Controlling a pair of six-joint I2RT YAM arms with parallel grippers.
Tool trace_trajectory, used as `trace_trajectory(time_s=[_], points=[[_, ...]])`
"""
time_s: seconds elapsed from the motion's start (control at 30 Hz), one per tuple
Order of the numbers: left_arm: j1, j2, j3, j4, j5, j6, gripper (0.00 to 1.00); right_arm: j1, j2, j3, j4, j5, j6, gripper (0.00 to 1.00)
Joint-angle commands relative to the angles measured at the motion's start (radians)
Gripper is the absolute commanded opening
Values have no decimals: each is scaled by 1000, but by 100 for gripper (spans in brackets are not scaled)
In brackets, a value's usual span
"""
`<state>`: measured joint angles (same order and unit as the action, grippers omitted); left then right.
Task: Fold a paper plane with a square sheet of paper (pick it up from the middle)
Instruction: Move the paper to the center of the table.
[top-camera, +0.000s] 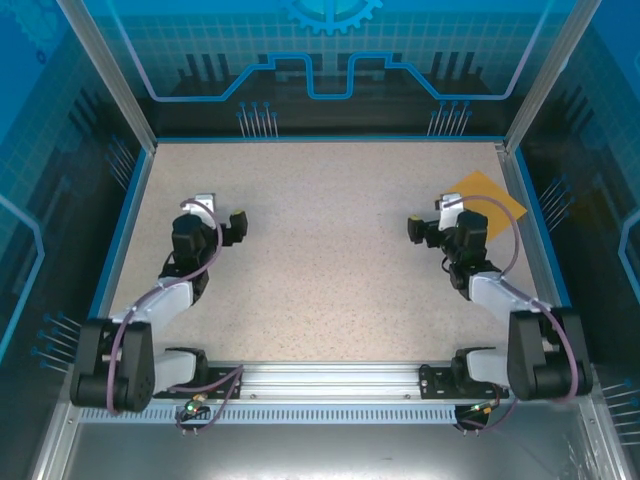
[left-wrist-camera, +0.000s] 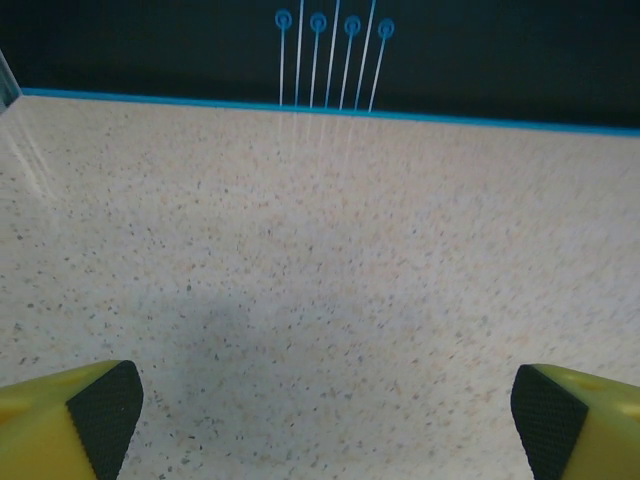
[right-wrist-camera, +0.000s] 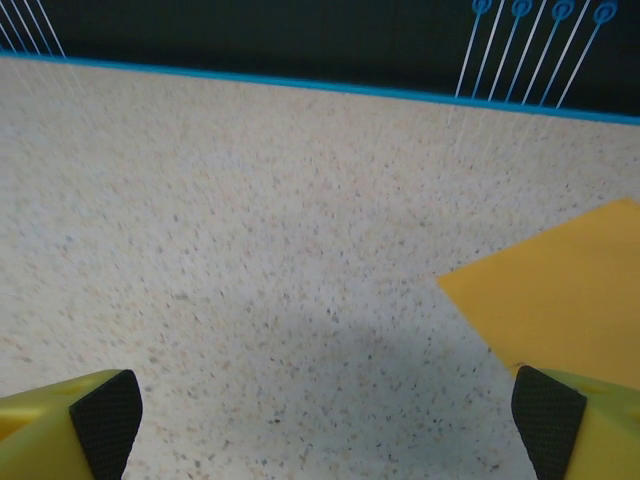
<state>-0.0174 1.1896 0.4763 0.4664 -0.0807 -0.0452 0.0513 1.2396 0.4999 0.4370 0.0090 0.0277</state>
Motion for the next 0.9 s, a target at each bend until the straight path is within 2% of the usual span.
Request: trace_trajectory(time_s=[0.0,0.17,0.33,0.53,0.87], points=[[-12,-71,97,-263,28,-104,99,-11,-95,99,-265,-36,95,99],[-35,-128,143,-406,169,-257,99,-12,-159,188,-505,42,250,99],[-79,-67,200,-446,305,-386,99,-58,-144,235,-633,110,374,99],[-132,67,333,-508,376,-419,99,-125,-13,358,-751,144,454,99],[-192,227,394,-426,452,-481,99,-137,257,541,-776,223,528,99]])
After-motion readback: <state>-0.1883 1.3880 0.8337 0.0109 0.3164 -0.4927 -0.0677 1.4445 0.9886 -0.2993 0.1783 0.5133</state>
